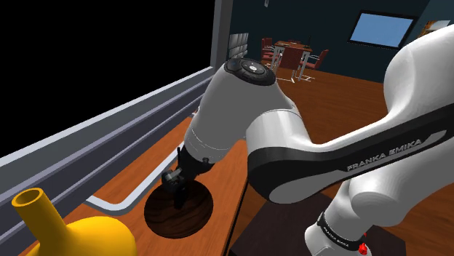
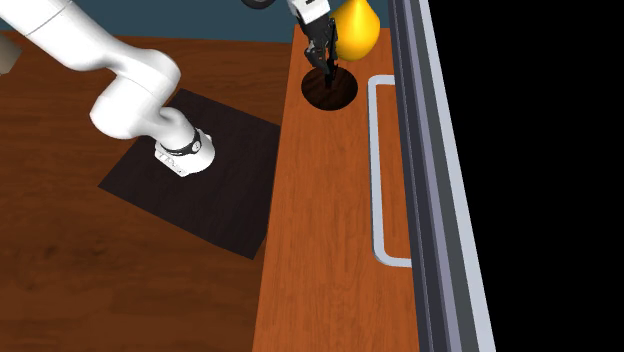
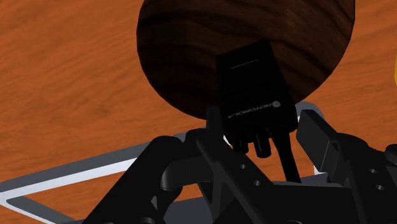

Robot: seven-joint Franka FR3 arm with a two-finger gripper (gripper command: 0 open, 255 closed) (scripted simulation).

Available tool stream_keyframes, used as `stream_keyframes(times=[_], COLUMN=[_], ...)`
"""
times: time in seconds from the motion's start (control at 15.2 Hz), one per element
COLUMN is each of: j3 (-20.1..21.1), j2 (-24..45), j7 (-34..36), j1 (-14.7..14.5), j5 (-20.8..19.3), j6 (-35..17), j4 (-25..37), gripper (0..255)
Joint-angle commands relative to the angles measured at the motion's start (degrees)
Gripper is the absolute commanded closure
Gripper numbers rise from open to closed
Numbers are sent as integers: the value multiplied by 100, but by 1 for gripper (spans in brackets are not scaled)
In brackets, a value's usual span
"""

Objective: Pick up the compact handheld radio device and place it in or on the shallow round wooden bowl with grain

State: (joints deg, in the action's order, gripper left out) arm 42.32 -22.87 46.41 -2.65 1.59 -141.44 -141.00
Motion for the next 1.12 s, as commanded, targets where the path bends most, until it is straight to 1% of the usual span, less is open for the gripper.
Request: stream_keyframes(times=[0.0,0.33,0.4,0.73,0.86,0.99,1.06], j3=[26,26,26,26,-176,-331,-333], j2=[29,30,30,30,-305,-571,-571], j7=[24,25,25,25,-137,-240,-239], j1=[19,19,19,19,-200,-354,-356], j5=[-21,-21,-22,-22,198,334,333], j6=[-53,-53,-53,-53,363,737,737], j4=[-23,-22,-22,-22,78,196,196], gripper=[255,255,0,0,0,0,0])
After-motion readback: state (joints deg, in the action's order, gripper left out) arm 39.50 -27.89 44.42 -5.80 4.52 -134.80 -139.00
